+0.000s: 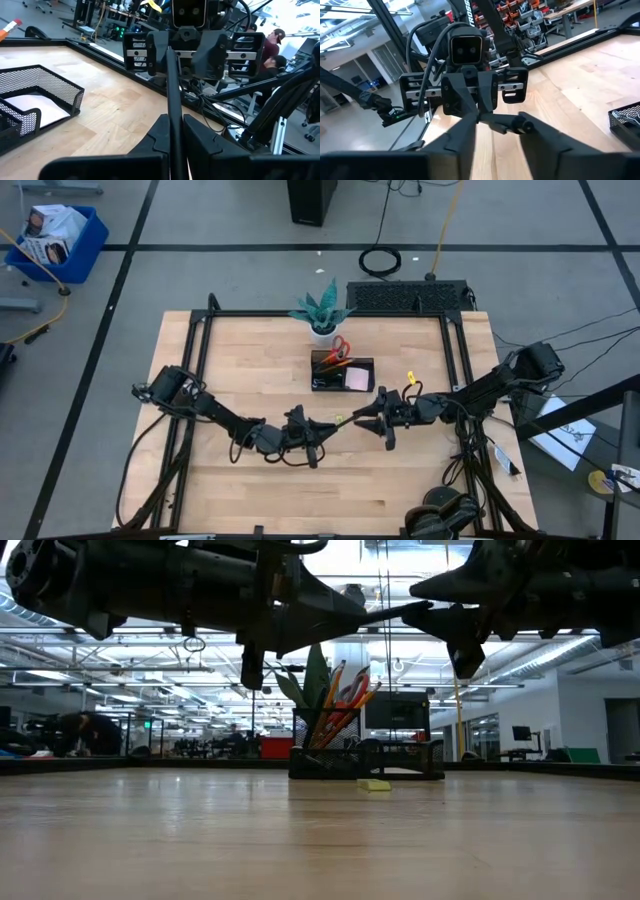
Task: Pick and place office supplies into organizer
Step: Put the black pen into the black desk organizer
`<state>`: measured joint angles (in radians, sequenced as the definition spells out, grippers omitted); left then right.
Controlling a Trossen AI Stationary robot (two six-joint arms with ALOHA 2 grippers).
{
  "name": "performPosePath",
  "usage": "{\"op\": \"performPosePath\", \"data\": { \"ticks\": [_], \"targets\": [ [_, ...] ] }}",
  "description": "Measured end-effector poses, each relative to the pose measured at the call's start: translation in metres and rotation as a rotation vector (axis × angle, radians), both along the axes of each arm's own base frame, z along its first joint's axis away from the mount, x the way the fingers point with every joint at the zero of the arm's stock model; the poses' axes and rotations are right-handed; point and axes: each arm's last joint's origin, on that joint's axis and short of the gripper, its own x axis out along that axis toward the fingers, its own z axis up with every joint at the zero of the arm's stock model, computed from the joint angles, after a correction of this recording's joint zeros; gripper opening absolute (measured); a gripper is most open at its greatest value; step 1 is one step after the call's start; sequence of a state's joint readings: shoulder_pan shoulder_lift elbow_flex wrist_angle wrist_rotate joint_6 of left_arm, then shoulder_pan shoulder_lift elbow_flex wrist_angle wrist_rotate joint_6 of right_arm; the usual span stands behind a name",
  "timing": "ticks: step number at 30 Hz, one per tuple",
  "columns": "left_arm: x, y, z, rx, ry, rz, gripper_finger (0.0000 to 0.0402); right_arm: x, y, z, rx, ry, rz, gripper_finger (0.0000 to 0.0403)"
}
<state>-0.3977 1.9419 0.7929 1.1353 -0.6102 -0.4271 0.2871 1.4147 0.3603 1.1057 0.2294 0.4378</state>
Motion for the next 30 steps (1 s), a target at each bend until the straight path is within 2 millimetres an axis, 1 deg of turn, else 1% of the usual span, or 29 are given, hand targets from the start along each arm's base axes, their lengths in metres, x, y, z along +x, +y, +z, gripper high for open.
{"op": "performPosePath", "data": {
  "ticks": [4, 7, 15, 19, 24, 30],
  "targets": [
    [0.0, -0.0001, 0.0, 0.004, 0.001, -0.001, 0.0028, 0.0, 0.0, 0.0002, -0.006, -0.002, -0.001, 0.0075],
    [-0.0001, -0.0006, 0.0, 0.011, 0.003, -0.01, 0.0039, -0.0001, 0.0006, 0.0007, -0.007, -0.007, 0.012, 0.0038],
    [-0.0004, 0.0, 0.0066, -0.014, -0.043, -0.022, 0.0064, -0.0001, 0.0004, 0.0016, -0.036, -0.017, 0.006, 0.0032],
    [-0.0008, 0.0002, 0.0097, -0.023, -0.054, -0.022, 0.0066, 0.0, 0.0004, 0.0042, -0.043, -0.044, 0.004, 0.0032],
    [-0.0004, 0.0009, 0.0095, -0.023, -0.052, -0.022, 0.0066, 0.0, 0.0, 0.0067, -0.054, -0.071, -0.004, 0.0005],
    [-0.0001, 0.0019, 0.0094, -0.026, -0.052, -0.021, 0.0067, 0.0, 0.0, 0.0069, -0.062, -0.073, -0.004, 0.0004]
  ]
}}
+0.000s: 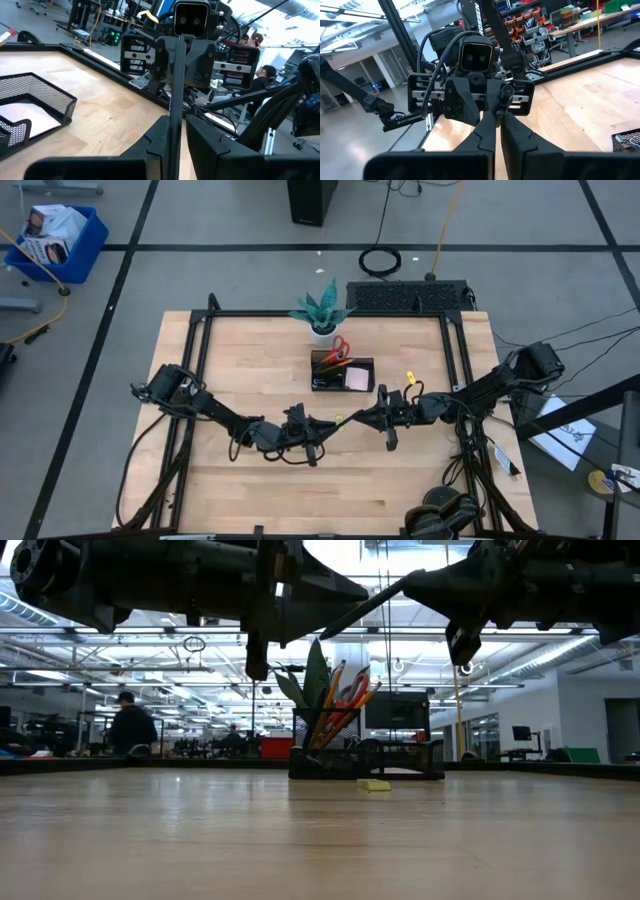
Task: Pick and place office supplies into organizer
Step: Put the black pen into the black desk organizer
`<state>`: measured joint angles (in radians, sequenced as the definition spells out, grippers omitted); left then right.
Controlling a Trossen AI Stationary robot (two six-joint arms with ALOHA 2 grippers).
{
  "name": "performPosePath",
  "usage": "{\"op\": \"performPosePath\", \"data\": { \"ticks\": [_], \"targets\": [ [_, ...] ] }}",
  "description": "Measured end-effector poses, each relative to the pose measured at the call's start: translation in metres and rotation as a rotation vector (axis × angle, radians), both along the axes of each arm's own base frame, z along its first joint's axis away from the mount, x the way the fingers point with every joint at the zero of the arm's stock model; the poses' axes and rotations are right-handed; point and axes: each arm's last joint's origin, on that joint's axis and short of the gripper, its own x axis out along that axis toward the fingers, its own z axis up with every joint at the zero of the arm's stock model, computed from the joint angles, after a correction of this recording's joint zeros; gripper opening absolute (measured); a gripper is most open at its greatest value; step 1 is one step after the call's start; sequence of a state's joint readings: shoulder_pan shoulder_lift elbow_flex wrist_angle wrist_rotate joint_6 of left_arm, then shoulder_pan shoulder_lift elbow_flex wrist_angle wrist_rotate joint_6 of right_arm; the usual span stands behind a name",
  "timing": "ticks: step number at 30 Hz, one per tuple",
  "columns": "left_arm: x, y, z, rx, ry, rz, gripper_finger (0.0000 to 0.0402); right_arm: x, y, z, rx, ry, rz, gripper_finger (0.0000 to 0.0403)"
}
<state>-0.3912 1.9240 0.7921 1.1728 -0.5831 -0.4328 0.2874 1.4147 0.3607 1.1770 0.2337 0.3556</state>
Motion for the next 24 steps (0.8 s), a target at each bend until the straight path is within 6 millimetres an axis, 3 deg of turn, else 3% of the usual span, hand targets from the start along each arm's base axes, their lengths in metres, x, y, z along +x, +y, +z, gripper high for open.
{"op": "performPosePath", "data": {
  "ticks": [11, 15, 19, 24],
  "targets": [
    [0.0, 0.001, -0.001, 0.017, 0.012, 0.045, 0.0067, 0.0, 0.0, 0.0, -0.004, -0.001, -0.001, 0.0003],
    [-0.008, 0.005, 0.01, 0.002, 0.02, 0.084, 0.0068, 0.0, 0.0, 0.0, -0.01, 0.002, -0.003, 0.0003],
    [-0.023, 0.012, 0.016, 0.026, 0.113, 0.112, 0.0081, 0.0, -0.001, -0.002, -0.02, 0.014, -0.032, 0.0003],
    [-0.053, 0.023, 0.027, -0.015, 0.182, 0.128, 0.0133, 0.001, -0.003, -0.001, -0.065, 0.016, -0.103, 0.0003]
  ]
}}
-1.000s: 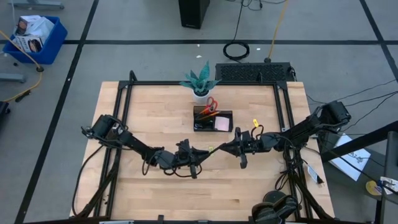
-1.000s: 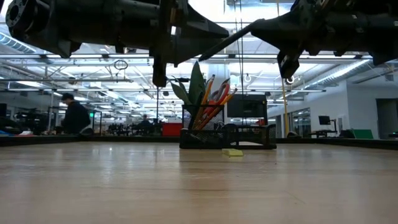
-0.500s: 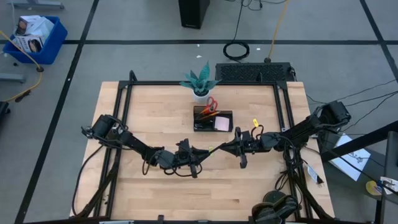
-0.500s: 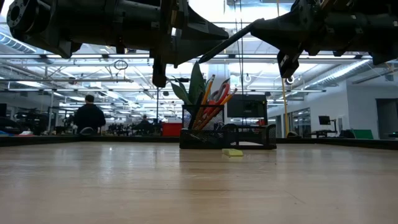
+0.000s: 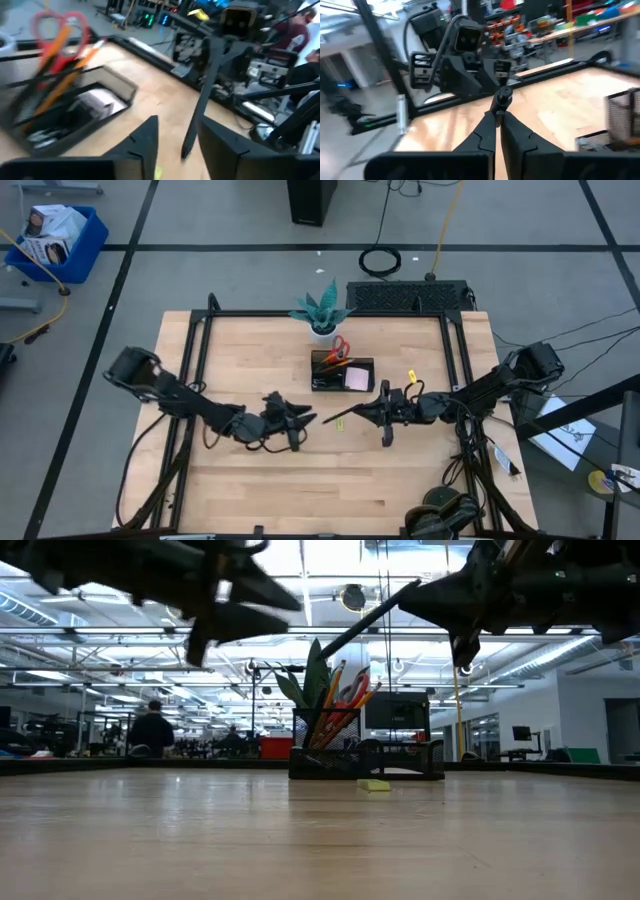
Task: Pick and place office supplies into organizer
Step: Put the black pen into the black desk organizer
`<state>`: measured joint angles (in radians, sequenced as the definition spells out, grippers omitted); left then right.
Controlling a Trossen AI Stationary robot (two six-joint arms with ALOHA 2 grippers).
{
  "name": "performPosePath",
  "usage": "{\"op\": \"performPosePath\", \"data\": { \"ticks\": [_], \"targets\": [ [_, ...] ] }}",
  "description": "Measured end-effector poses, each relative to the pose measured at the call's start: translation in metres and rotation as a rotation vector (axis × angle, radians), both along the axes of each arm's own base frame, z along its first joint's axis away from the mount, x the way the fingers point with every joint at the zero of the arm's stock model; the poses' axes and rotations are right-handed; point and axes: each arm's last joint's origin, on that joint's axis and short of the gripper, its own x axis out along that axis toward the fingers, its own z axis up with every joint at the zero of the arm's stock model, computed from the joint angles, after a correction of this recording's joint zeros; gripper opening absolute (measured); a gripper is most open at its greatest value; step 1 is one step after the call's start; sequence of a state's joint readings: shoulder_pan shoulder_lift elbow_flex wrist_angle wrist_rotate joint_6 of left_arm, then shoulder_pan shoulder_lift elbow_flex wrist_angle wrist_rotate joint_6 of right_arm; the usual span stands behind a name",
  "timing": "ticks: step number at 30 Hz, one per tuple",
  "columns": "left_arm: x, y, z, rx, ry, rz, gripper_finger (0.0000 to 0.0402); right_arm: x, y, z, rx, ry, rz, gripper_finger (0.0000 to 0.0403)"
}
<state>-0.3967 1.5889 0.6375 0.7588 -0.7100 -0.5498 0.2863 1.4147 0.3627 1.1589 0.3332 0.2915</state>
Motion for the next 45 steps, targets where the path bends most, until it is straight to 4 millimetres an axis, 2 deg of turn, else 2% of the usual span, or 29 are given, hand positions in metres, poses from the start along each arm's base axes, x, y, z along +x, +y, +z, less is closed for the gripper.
{"op": "performPosePath", "data": {
  "ticks": [6, 11, 16, 19, 23, 28, 33, 38, 45],
  "targets": [
    [-0.039, 0.01, 0.005, -0.058, -0.035, 0.017, 0.0182, 0.019, 0.003, 0.013, -0.153, 0.068, -0.102, 0.0004],
    [-0.056, 0.016, 0.004, -0.061, -0.046, 0.036, 0.0195, 0.042, -0.001, 0.038, -0.329, 0.152, -0.263, 0.0004],
    [-0.058, 0.017, 0.003, -0.068, -0.047, 0.031, 0.0196, 0.061, -0.022, 0.067, -0.401, 0.155, -0.393, 0.0004],
    [-0.058, 0.017, 0.002, -0.066, -0.036, 0.022, 0.0196, 0.07, -0.039, 0.077, -0.414, 0.243, -0.443, 0.0004],
    [-0.058, 0.015, 0.002, -0.068, -0.036, 0.014, 0.0196, 0.08, -0.062, 0.082, -0.405, 0.396, -0.495, 0.0004],
    [-0.059, 0.015, 0.001, -0.063, -0.023, 0.013, 0.0196, 0.092, -0.077, 0.086, -0.405, 0.411, -0.469, 0.0004],
    [-0.059, 0.016, 0.0, -0.072, -0.023, 0.015, 0.0196, 0.105, -0.086, 0.075, -0.377, 0.508, -0.45, 0.0004],
    [-0.059, 0.016, 0.0, -0.071, -0.022, 0.015, 0.0196, 0.115, -0.095, 0.062, -0.346, 0.533, -0.468, 0.0004],
    [-0.059, 0.015, 0.0, -0.071, -0.021, 0.014, 0.0196, 0.125, -0.114, 0.027, -0.278, 0.627, -0.421, 0.0004]
  ]
}}
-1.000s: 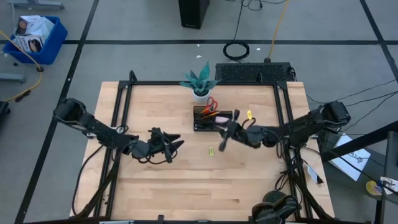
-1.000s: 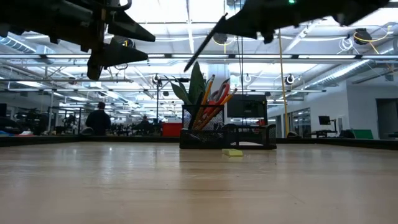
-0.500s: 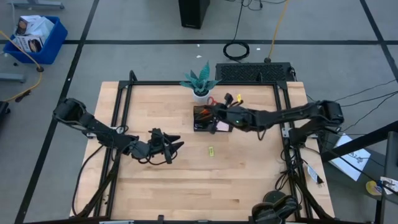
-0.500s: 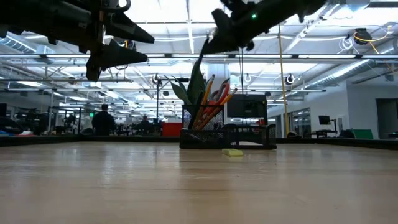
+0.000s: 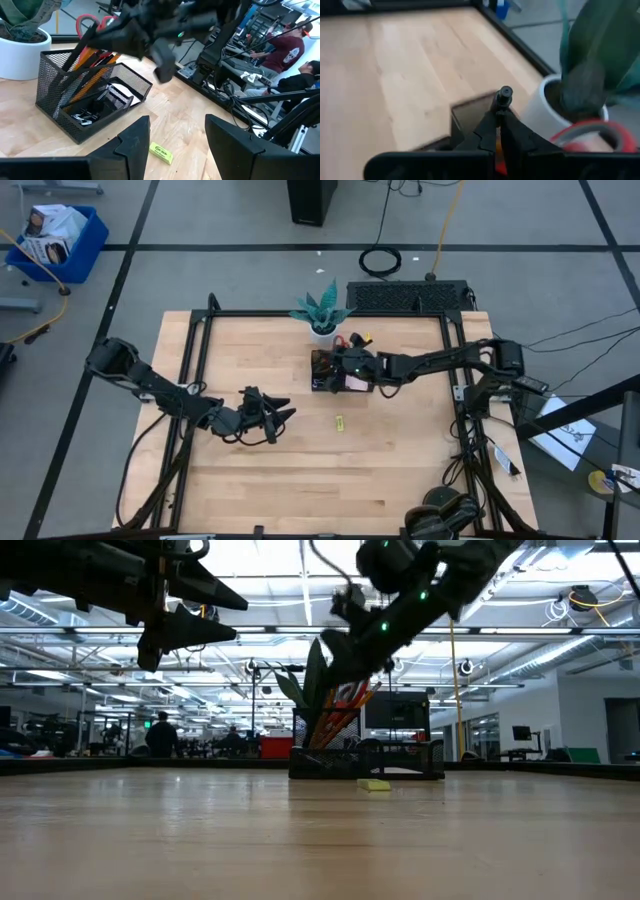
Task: Pick and place office supplies into organizer
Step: Put the black pen into the black desk organizer, then put the green eraser into the mesh black desk organizer
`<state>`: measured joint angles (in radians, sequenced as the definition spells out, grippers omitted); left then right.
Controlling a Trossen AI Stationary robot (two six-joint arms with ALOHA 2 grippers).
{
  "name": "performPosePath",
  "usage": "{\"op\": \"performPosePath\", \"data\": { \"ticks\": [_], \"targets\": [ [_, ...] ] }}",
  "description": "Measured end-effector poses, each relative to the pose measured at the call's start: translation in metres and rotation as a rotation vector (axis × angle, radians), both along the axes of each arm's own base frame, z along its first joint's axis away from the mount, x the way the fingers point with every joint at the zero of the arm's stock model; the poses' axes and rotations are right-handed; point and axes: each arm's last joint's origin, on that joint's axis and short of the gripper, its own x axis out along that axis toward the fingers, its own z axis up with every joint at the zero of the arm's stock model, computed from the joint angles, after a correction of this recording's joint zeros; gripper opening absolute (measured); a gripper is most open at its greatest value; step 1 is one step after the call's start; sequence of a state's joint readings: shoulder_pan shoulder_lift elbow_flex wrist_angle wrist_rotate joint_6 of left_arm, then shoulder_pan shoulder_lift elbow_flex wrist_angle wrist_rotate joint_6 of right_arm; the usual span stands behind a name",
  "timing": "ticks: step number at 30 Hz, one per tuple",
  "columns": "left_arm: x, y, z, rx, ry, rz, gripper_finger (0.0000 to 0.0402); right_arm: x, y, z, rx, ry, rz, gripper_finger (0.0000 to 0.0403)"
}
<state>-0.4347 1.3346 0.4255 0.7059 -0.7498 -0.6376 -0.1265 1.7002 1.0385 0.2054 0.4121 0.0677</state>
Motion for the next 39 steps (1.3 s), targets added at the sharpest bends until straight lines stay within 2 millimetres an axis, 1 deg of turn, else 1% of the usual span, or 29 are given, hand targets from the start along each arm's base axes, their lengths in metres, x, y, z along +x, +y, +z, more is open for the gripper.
{"op": "performPosePath", "data": {
  "ticks": [4, 6, 8, 16, 19, 22, 26, 31, 33, 35, 39],
  "targets": [
    [0.0, 0.0, 0.0, 0.0, 0.0, 0.0, 0.0196, 0.005, -0.005, -0.018, 0.007, 0.052, 0.017, 0.001],
    [0.0, 0.0, 0.0, -0.001, 0.001, -0.01, 0.0196, 0.006, -0.005, -0.02, -0.006, 0.07, 0.049, 0.0023],
    [0.0, 0.0, 0.0, -0.002, 0.002, -0.012, 0.0196, 0.006, -0.003, -0.021, -0.019, 0.08, 0.067, 0.0045],
    [0.0, 0.0, 0.0, -0.002, 0.004, -0.018, 0.0196, 0.009, 0.009, -0.012, -0.122, 0.067, 0.151, 0.0152],
    [0.0, -0.001, -0.001, 0.0, 0.01, -0.022, 0.0196, 0.007, 0.021, -0.001, -0.168, 0.071, 0.199, 0.0179],
    [0.0, -0.001, -0.001, 0.008, 0.019, -0.038, 0.0196, 0.001, 0.046, 0.012, -0.195, 0.07, 0.232, 0.0189],
    [-0.001, -0.002, -0.004, 0.017, 0.044, -0.045, 0.0196, -0.013, 0.086, 0.019, -0.191, 0.116, 0.249, 0.0191],
    [-0.002, -0.002, -0.006, 0.027, 0.069, -0.05, 0.0196, -0.029, 0.15, 0.019, -0.102, 0.041, 0.247, 0.0191],
    [-0.002, -0.002, -0.006, 0.026, 0.067, -0.05, 0.0196, -0.033, 0.172, 0.017, -0.083, 0.012, 0.307, 0.019],
    [-0.002, -0.002, -0.006, 0.023, 0.066, -0.049, 0.0196, -0.038, 0.192, 0.016, 0.009, -0.04, 0.407, 0.0186],
    [-0.002, -0.003, -0.006, 0.017, 0.064, -0.051, 0.0196, -0.045, 0.222, 0.021, 0.167, -0.154, 0.63, 0.0181]
  ]
}}
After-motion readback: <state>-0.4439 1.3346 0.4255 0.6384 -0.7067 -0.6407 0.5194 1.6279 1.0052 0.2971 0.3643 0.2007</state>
